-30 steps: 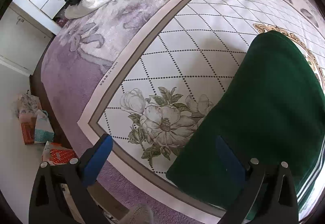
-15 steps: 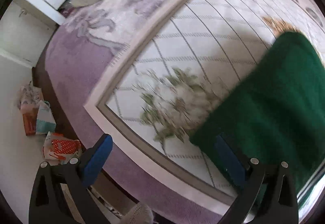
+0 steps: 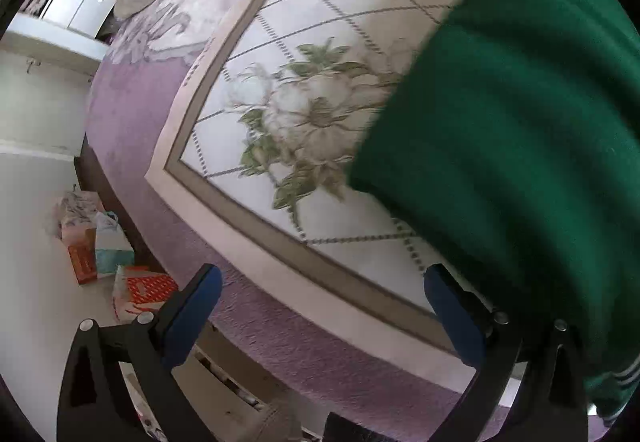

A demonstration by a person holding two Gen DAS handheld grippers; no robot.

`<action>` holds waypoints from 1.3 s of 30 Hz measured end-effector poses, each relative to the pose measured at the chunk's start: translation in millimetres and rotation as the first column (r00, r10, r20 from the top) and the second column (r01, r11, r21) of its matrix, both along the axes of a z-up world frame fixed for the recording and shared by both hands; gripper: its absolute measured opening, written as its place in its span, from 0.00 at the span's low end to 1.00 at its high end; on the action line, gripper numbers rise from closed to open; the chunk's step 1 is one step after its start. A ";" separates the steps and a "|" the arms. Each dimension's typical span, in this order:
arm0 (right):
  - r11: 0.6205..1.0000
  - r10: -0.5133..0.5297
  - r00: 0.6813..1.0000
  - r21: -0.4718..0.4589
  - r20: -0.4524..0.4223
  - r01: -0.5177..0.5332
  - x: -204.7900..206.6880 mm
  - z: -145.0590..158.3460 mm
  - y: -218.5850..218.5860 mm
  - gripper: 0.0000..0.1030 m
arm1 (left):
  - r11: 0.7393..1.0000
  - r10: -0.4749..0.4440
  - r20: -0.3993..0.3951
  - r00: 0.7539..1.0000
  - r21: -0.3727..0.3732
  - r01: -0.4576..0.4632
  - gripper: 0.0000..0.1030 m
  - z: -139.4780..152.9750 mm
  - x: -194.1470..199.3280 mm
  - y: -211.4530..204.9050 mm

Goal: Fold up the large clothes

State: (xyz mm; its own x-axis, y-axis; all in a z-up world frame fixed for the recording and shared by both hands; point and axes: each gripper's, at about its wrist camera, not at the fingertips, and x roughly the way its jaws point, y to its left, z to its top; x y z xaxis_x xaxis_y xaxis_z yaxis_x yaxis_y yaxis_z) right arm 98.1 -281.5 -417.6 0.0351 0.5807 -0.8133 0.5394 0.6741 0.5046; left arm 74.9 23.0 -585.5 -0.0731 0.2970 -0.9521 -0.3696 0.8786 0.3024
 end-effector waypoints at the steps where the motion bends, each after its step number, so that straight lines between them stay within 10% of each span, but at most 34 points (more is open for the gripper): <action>1: 0.997 -0.058 0.998 0.042 -0.014 0.059 -6.1 -1.6 -13.4 0.15 | 1.000 0.008 0.004 1.000 -0.002 -0.008 1.00 2.4 -2.1 3.2; 4: 0.990 0.038 0.997 -0.134 -0.068 -0.047 -8.2 -6.1 -26.3 0.08 | 0.999 0.033 0.031 0.999 -0.003 -0.033 1.00 16.7 -4.1 14.0; 7: 0.997 0.075 0.993 -0.028 -0.096 -0.078 -9.4 -9.4 -24.9 0.13 | 0.999 0.044 0.076 0.996 -0.010 -0.044 1.00 33.0 -0.8 17.9; 9: 0.991 0.127 0.990 -0.020 -0.062 -0.129 -7.0 -4.0 -12.7 0.59 | 0.999 0.039 0.097 0.994 -0.008 -0.038 1.00 39.9 3.2 15.8; 11: 0.988 0.155 0.988 0.010 -0.005 -0.155 -5.4 -5.0 2.7 0.85 | 0.999 0.031 0.111 0.993 -0.013 -0.030 1.00 43.6 8.1 12.2; 16: 0.970 0.240 0.970 -0.033 0.032 -0.239 9.8 -43.5 51.6 0.84 | 1.000 -0.004 0.118 0.993 -0.016 0.006 1.00 45.7 15.0 -0.4; 18: 0.971 0.238 0.969 -0.012 0.062 -0.238 14.2 -40.4 66.3 0.36 | 1.000 -0.014 0.122 0.992 -0.017 0.016 1.00 48.4 15.7 -5.8; 23: 0.970 -0.054 0.993 0.240 0.107 0.027 -13.4 -14.1 29.5 0.23 | 0.999 -0.026 0.138 0.990 -0.021 0.029 1.00 55.6 15.3 -9.8; 25: 0.996 0.085 0.996 0.022 0.009 -0.085 -18.4 -22.2 23.2 0.23 | 0.999 -0.035 0.133 0.990 -0.021 0.038 1.00 55.8 17.8 -11.8; 31: 0.969 0.199 0.980 -0.143 -0.023 -0.200 -7.3 5.1 16.0 0.57 | 0.996 -0.081 0.179 0.981 -0.008 0.084 1.00 65.0 40.0 -15.8; 33: 0.953 0.220 0.975 -0.219 0.037 -0.207 0.9 21.1 13.0 0.97 | 0.995 -0.097 0.202 0.975 -0.008 0.101 1.00 66.5 53.9 -16.4; 39: 0.960 0.247 0.959 -0.166 0.140 -0.223 31.1 -4.7 15.8 1.00 | 0.965 -0.193 0.252 0.948 -0.126 0.230 1.00 45.8 106.2 -16.1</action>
State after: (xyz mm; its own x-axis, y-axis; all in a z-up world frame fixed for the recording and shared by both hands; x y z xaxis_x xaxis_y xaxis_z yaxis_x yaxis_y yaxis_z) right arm 129.1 -265.6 -422.3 0.0471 0.4623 -0.8855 0.2780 0.8453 0.4562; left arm 181.1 7.0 -539.7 0.2071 0.1318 -0.9694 -0.2147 0.9728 0.0864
